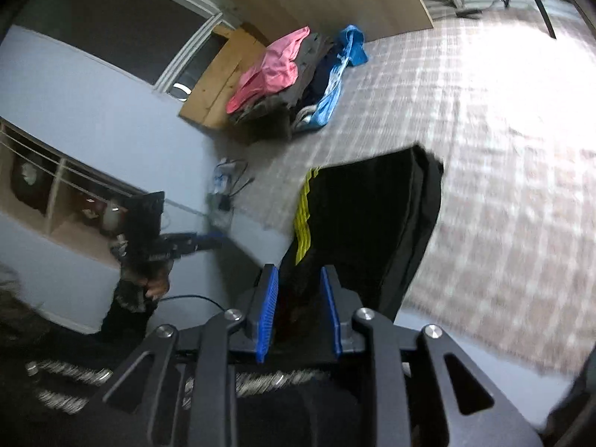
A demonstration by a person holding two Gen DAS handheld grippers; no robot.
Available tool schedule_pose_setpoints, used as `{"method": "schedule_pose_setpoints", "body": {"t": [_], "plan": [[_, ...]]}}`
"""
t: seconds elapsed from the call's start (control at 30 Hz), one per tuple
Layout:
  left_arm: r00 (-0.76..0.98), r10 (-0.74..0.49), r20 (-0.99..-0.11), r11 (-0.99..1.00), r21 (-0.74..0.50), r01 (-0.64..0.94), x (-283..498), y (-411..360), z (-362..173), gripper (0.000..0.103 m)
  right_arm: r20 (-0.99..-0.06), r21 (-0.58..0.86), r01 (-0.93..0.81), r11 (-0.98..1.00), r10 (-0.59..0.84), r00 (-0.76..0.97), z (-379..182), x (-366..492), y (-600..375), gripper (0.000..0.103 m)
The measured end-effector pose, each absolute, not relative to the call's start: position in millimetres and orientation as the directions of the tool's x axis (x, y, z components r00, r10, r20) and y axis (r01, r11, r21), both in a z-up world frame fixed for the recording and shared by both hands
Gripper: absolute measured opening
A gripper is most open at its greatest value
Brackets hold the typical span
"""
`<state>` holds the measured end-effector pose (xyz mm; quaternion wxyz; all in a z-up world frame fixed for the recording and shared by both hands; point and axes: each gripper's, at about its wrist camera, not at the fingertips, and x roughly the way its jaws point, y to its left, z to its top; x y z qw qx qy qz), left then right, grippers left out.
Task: Fold clothes
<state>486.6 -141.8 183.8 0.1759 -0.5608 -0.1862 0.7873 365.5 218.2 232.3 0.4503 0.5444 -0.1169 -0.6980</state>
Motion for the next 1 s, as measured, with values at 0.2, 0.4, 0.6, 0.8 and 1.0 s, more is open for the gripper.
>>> {"method": "schedule_pose_setpoints", "body": {"t": [0.2, 0.4, 0.6, 0.8, 1.0], "plan": [[-0.309, 0.557, -0.771, -0.829, -0.539, -0.15, 425.8, -85.7, 122.6, 0.017, -0.686, 0.626, 0.453, -0.634, -0.724, -0.066, 157.4, 298.4, 155.8, 0.024], [-0.217, 0.5, -0.839, -0.864, -0.466, -0.189, 421.0, -62.2, 80.8, 0.012, -0.844, 0.469, 0.254, -0.846, -0.514, -0.153, 117.5, 245.9, 173.3, 0.024], [-0.392, 0.512, -0.765, -0.839, -0.544, -0.034, 429.5, -125.9, 114.4, 0.02, -0.741, 0.594, 0.262, -0.761, -0.644, -0.191, 142.1, 249.2, 201.6, 0.034], [-0.507, 0.496, -0.705, -0.827, -0.561, -0.029, 386.2, -137.9, 115.6, 0.021, -0.69, 0.651, 0.382, -0.656, -0.721, -0.061, 136.0, 242.8, 144.1, 0.034], [-0.501, 0.359, -0.788, -0.88, -0.464, 0.099, 376.9, -150.2, 88.3, 0.021, -0.793, 0.551, 0.308, -0.776, -0.602, -0.097, 108.8, 225.6, 166.1, 0.01]]}}
